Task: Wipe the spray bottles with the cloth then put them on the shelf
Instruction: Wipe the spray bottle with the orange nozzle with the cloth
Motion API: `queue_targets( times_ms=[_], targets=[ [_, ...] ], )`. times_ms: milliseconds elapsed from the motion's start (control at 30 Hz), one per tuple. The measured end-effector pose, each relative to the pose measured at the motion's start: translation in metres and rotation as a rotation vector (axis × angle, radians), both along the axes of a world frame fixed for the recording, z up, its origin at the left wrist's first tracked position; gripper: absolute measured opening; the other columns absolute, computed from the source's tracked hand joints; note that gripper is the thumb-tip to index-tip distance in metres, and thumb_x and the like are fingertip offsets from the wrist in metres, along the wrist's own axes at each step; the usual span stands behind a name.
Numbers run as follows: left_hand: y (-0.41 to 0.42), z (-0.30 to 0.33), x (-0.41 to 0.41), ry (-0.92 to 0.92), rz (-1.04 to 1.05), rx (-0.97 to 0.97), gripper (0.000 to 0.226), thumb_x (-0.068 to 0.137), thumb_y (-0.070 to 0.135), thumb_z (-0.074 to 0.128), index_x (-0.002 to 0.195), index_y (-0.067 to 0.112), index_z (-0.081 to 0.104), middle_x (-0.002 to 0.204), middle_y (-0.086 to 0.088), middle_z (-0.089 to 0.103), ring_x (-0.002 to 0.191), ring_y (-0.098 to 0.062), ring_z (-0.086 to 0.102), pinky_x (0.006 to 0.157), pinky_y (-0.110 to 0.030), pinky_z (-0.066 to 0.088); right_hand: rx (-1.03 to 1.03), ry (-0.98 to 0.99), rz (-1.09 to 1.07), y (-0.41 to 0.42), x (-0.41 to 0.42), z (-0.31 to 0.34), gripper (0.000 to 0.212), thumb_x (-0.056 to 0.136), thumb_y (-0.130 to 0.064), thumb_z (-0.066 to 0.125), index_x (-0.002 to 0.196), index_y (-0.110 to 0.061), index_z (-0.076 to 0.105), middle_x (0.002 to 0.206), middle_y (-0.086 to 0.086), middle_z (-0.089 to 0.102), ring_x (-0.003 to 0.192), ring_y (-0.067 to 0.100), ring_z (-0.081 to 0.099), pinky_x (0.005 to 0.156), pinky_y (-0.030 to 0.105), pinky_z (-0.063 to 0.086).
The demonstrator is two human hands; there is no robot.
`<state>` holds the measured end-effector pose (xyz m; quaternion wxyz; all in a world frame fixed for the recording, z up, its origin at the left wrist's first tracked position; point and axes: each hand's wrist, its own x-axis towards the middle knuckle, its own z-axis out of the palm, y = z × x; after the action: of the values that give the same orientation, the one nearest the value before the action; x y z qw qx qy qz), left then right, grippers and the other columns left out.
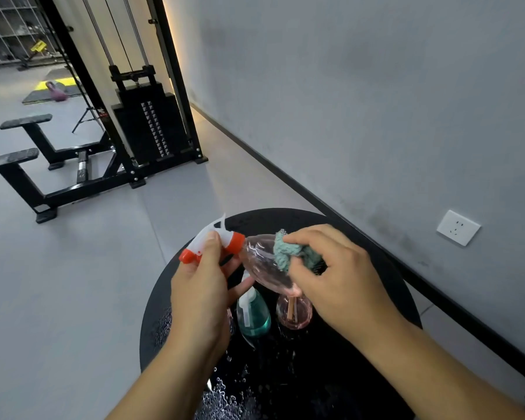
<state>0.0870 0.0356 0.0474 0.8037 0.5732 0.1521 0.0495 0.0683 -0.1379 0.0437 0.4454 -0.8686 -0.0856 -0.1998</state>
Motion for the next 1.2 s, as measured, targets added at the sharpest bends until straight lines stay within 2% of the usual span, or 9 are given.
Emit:
queue_targets(
  times_ms=[100,233,300,433,633,767,867,967,1200],
  targets=[
    [-0.004,-0.004,-0.001,0.005,-0.042,0.014,0.029,0.112,0.034,0.054,0.105,0.015,0.075,0.105,-0.008,0.083,0.098,-0.019,0.080,0.075,-0.043,0.066,-0.086,-0.022,0.072,0.004,0.000,0.000,0.031,0.092,-0.010,0.068,0.117,-0.027,0.073,0.116,-0.021,0.062,0.112,0.000,0.060,0.089,0.007,0.048],
    [-0.002,-0.002,0.001,-0.007,-0.025,0.002,0.027,0.111,0.034,0.055,0.114,0.014,0.073,0.107,-0.009,0.083,0.103,-0.020,0.080,0.082,-0.048,0.066,-0.042,0.046,0.006,-0.004,0.003,0.002,0.025,0.090,-0.013,0.068,0.107,-0.031,0.072,0.110,-0.022,0.061,0.105,-0.005,0.060,0.077,0.003,0.047],
    [-0.001,-0.003,0.002,-0.015,-0.029,0.003,0.027,0.111,0.035,0.054,0.114,0.015,0.073,0.107,-0.008,0.083,0.103,-0.019,0.080,0.079,-0.046,0.066,-0.030,0.056,0.007,-0.004,0.002,0.002,0.025,0.091,-0.014,0.067,0.108,-0.031,0.072,0.111,-0.022,0.061,0.106,-0.006,0.059,0.075,0.003,0.047],
    [-0.006,-0.006,-0.001,-0.009,-0.066,0.032,0.027,0.111,0.035,0.054,0.114,0.016,0.074,0.107,-0.007,0.083,0.103,-0.019,0.080,0.074,-0.041,0.065,-0.135,0.022,0.081,0.003,-0.001,0.000,0.028,0.095,-0.015,0.065,0.118,-0.029,0.071,0.117,-0.022,0.060,0.111,-0.001,0.059,0.088,0.009,0.049],
    [0.001,-0.003,0.002,-0.005,-0.011,-0.003,0.023,0.110,0.035,0.058,0.110,0.019,0.074,0.108,-0.009,0.082,0.105,-0.021,0.080,0.084,-0.050,0.065,-0.071,0.081,-0.023,-0.007,0.005,0.003,0.020,0.086,-0.016,0.067,0.098,-0.032,0.067,0.105,-0.019,0.061,0.097,-0.001,0.061,0.076,0.012,0.050],
    [-0.003,-0.005,0.000,-0.006,-0.054,0.024,0.027,0.111,0.035,0.054,0.113,0.015,0.073,0.109,-0.008,0.082,0.105,-0.021,0.080,0.073,-0.041,0.065,-0.087,0.068,0.054,-0.002,0.001,0.002,0.025,0.093,-0.016,0.067,0.112,-0.031,0.072,0.113,-0.022,0.061,0.106,-0.002,0.061,0.081,0.008,0.049],
    [-0.001,-0.005,0.000,-0.010,-0.043,0.027,0.029,0.111,0.035,0.055,0.112,0.013,0.073,0.110,-0.010,0.082,0.106,-0.022,0.079,0.077,-0.044,0.066,-0.112,0.029,0.084,0.000,0.001,0.002,0.028,0.092,-0.013,0.067,0.115,-0.030,0.073,0.115,-0.022,0.061,0.108,0.000,0.061,0.087,0.011,0.049],
    [0.005,0.000,0.003,-0.009,0.010,-0.017,0.026,0.111,0.034,0.056,0.112,0.015,0.073,0.109,-0.013,0.082,0.105,-0.023,0.080,0.084,-0.051,0.066,-0.077,0.057,0.050,-0.004,0.003,0.001,0.027,0.090,-0.012,0.067,0.109,-0.030,0.073,0.112,-0.022,0.062,0.106,-0.001,0.062,0.084,0.008,0.048],
    [-0.001,-0.002,0.000,0.020,0.033,-0.028,0.029,0.112,0.034,0.054,0.112,0.012,0.073,0.107,-0.011,0.082,0.100,-0.020,0.081,0.074,-0.043,0.067,-0.078,0.050,0.065,-0.001,0.001,-0.001,0.027,0.094,-0.012,0.066,0.116,-0.028,0.072,0.115,-0.021,0.061,0.109,-0.002,0.061,0.082,0.006,0.048]
  ],
)
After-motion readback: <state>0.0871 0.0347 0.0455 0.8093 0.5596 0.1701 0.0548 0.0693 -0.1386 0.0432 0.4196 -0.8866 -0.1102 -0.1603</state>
